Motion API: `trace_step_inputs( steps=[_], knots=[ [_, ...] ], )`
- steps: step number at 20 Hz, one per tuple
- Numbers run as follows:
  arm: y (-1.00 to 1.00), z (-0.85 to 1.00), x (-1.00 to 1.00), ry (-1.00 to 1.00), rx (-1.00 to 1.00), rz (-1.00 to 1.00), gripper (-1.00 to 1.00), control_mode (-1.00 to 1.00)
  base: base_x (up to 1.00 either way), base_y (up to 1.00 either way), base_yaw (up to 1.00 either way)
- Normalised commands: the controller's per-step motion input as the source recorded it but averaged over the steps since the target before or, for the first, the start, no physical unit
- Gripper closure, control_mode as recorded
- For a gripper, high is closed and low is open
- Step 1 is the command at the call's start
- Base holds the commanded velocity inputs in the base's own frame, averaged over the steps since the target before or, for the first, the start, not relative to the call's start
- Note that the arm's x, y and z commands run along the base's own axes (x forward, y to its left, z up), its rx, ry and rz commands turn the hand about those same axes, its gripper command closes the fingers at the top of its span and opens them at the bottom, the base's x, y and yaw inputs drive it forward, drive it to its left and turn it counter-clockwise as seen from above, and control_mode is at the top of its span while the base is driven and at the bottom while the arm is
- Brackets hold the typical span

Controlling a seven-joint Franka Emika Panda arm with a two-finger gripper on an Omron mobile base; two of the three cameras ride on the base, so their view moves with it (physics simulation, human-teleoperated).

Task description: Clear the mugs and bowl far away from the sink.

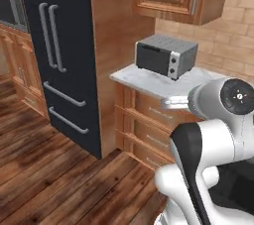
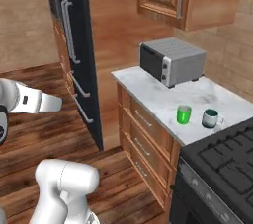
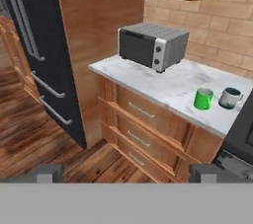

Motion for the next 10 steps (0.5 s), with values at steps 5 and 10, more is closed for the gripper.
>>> trace_step_inputs(
  steps=[5, 10],
  knots=[
    [0.00, 0.00, 0.00, 0.00, 0.00, 0.00, -1.00, 1.00, 0.00, 0.00, 1.00],
    [0.00, 0.00, 0.00, 0.00, 0.00, 0.00, -1.00, 1.00, 0.00, 0.00, 1.00]
  ],
)
